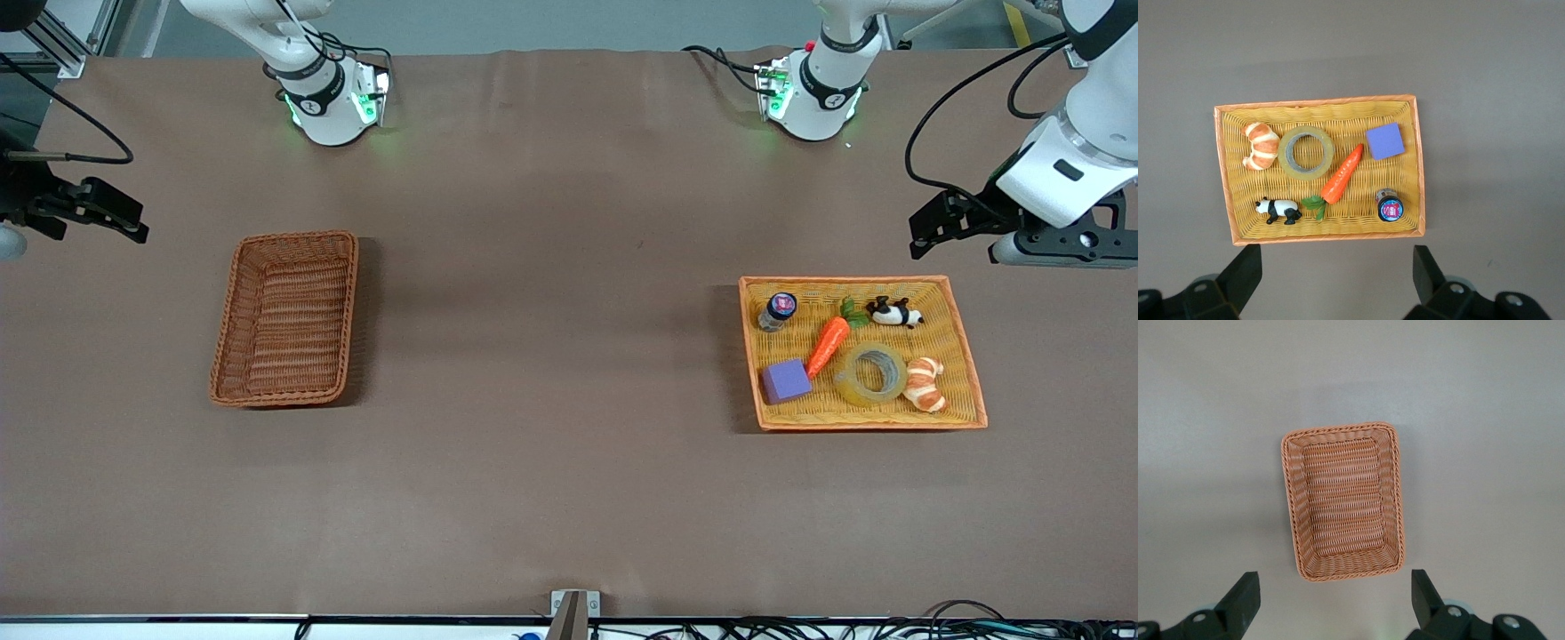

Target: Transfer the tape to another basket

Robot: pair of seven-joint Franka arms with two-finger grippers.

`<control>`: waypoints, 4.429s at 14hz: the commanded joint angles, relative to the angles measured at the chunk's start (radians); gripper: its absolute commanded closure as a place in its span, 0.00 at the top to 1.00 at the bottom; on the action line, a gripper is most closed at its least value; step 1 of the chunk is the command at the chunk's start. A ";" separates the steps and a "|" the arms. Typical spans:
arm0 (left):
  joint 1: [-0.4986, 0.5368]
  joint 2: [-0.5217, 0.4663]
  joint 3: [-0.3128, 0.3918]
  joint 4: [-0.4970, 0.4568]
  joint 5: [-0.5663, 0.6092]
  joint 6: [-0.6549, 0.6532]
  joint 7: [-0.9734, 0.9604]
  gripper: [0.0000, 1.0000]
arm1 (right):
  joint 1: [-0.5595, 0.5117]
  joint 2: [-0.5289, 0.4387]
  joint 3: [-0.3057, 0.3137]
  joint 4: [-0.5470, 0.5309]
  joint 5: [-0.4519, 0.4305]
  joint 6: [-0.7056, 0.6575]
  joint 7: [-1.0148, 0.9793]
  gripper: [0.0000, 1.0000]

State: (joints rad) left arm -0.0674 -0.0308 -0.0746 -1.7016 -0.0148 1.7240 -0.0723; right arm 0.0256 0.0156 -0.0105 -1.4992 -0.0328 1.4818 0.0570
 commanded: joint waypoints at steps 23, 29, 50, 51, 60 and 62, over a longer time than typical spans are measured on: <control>0.041 0.551 0.165 -0.204 0.007 0.571 -0.043 0.79 | -0.004 -0.008 -0.003 -0.010 0.017 0.003 -0.008 1.00; 0.038 0.543 0.164 -0.248 0.007 0.569 -0.104 0.13 | -0.004 -0.008 -0.003 -0.010 0.017 0.003 -0.008 1.00; -0.090 0.554 -0.560 0.138 0.234 0.235 -0.752 0.09 | -0.006 -0.006 -0.005 -0.012 0.017 0.005 -0.008 1.00; -0.147 0.595 -0.560 0.186 0.246 0.235 -0.805 0.08 | -0.006 -0.006 -0.005 -0.010 0.017 0.003 -0.008 1.00; -0.558 1.018 -0.367 0.635 0.265 0.409 -0.813 0.10 | -0.007 -0.006 -0.005 -0.010 0.017 0.003 -0.008 1.00; -0.572 1.089 -0.364 0.684 0.266 0.504 -0.814 0.11 | -0.007 -0.006 -0.005 -0.010 0.017 0.005 -0.008 1.00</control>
State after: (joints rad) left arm -0.6343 0.9745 -0.4356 -1.1306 0.2382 2.1819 -0.8879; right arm 0.0240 0.0156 -0.0142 -1.5031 -0.0328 1.4818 0.0570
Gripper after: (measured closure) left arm 0.780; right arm 0.000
